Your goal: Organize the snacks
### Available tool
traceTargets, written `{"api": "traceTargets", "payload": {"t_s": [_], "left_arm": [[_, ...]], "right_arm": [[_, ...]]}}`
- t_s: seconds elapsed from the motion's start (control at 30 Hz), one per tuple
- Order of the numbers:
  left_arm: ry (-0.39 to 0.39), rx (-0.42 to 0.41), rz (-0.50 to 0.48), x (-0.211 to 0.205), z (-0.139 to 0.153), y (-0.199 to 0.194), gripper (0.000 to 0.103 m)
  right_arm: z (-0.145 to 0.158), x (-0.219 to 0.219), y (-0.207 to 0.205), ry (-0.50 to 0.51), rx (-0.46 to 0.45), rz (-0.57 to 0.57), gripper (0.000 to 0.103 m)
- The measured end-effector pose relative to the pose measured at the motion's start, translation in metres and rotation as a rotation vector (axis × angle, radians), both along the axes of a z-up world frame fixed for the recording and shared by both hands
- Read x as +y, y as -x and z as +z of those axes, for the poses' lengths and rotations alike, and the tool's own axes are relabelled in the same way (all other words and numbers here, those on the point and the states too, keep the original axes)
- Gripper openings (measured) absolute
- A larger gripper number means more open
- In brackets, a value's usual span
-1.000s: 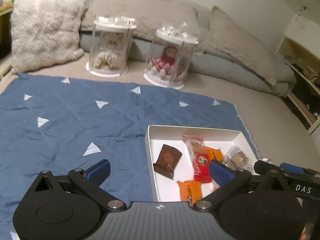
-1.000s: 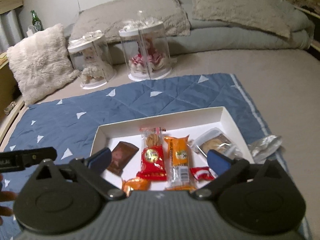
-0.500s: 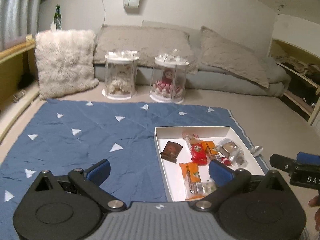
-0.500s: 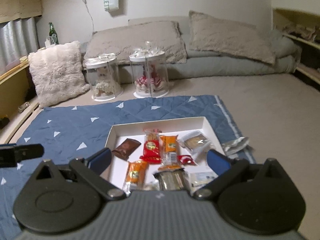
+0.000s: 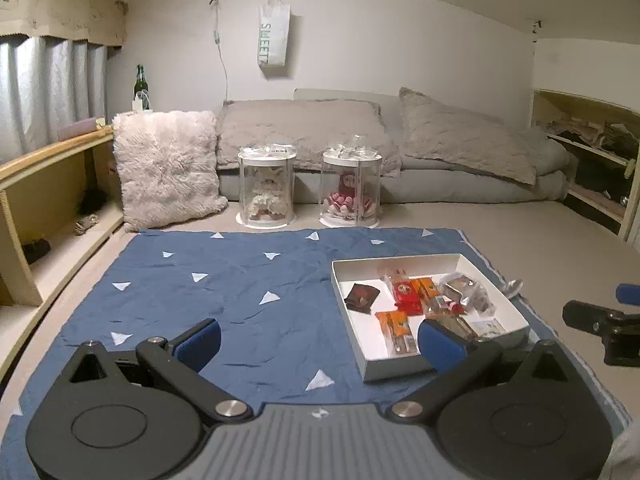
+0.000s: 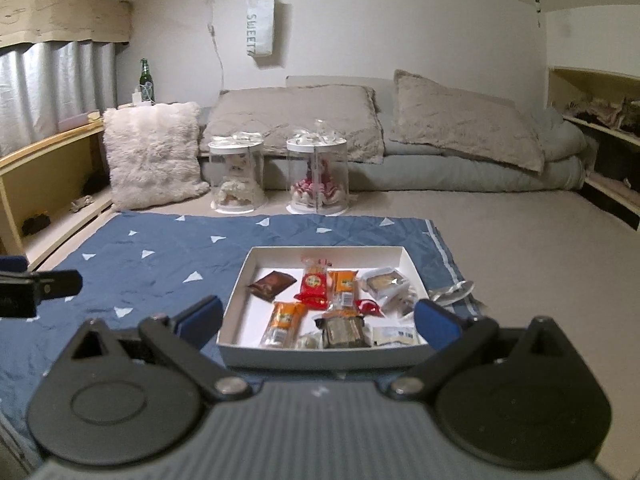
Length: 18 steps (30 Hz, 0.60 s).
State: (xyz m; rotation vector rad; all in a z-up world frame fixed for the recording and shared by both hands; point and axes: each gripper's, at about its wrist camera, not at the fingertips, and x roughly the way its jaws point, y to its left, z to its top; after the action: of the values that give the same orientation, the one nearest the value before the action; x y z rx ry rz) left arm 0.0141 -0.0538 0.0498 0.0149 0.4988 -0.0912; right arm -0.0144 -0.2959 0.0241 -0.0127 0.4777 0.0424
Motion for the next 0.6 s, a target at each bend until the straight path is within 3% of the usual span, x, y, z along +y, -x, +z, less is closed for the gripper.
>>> {"api": "traceTargets", "payload": {"t_s": [0.23,0.6], "left_arm": [[-0.022,-0.023,-0.008,0.006,-0.007,0.037,0.103],[-0.021,0.022,0.031,0.013,-0.036,0.049,0.103]], "right_arm": [[-0.005,0.008,0.034,0.022,-0.024,0.011,0.102],[-0.027,0.012,0.056,0.041,0.004,0.003,0.102]]}}
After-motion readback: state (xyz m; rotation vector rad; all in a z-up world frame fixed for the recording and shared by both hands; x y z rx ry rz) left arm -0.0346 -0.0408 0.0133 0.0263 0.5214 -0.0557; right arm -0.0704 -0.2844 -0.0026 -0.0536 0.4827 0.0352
